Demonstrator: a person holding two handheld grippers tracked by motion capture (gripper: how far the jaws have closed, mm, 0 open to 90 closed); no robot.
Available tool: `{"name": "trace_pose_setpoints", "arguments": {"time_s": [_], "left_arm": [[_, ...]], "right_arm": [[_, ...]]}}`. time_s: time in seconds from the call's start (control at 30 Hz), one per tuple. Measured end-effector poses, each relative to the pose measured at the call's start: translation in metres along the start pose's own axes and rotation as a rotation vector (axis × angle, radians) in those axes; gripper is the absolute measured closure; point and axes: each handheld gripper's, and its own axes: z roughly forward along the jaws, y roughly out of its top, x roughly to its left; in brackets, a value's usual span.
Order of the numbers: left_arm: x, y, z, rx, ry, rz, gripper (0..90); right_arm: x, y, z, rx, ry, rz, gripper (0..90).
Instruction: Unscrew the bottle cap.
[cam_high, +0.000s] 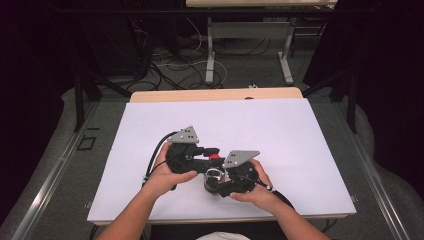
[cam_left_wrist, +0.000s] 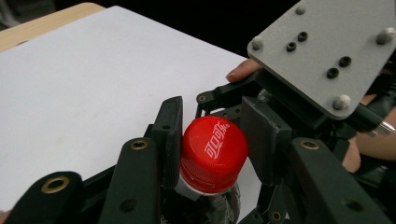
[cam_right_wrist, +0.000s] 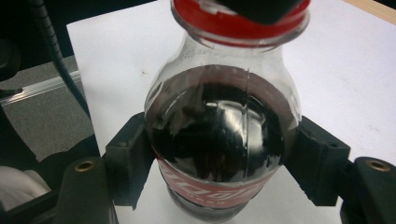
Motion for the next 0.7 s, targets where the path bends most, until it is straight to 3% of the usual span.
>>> {"name": "trace_pose_setpoints", "arguments": {"time_s": [0.03,0.1,0.17,0.3,0.37,0.47,0.5,0.53,0.7], "left_arm": [[-0.006,0.0,0.002,-0.014,0.045,-0.023,60.8],[-0.009,0.001,0.002,-0.018,0.069,-0.03,60.8],[-0.015,0.001,0.004,-0.023,0.128,-0.04,60.9],[-0.03,0.001,0.01,-0.036,0.269,-0.12,60.7],[-0.032,0.001,0.011,-0.036,0.286,-0.118,60.5],[-0.031,0.001,0.01,-0.036,0.264,-0.111,60.2],[-0.026,0.001,0.008,-0.045,0.21,-0.102,56.1],[-0.026,0.001,0.008,-0.045,0.21,-0.102,52.3],[-0.015,0.003,-0.004,-0.061,0.11,-0.071,40.5]], "right_arm": [[0.001,0.0,-0.001,0.009,0.004,0.013,29.9],[0.0,0.0,-0.001,-0.001,-0.003,0.014,29.9],[-0.001,0.0,-0.002,0.002,0.0,0.023,29.8],[-0.001,-0.001,-0.001,-0.006,-0.017,0.027,29.8],[-0.002,-0.002,-0.001,0.005,-0.018,0.013,29.8],[-0.002,-0.002,-0.001,0.002,-0.014,0.012,29.8],[-0.002,-0.001,-0.001,-0.005,-0.014,0.015,29.8],[-0.002,-0.001,-0.001,-0.007,-0.011,0.011,29.8],[-0.002,-0.001,-0.002,-0.008,-0.003,0.014,29.8]]}}
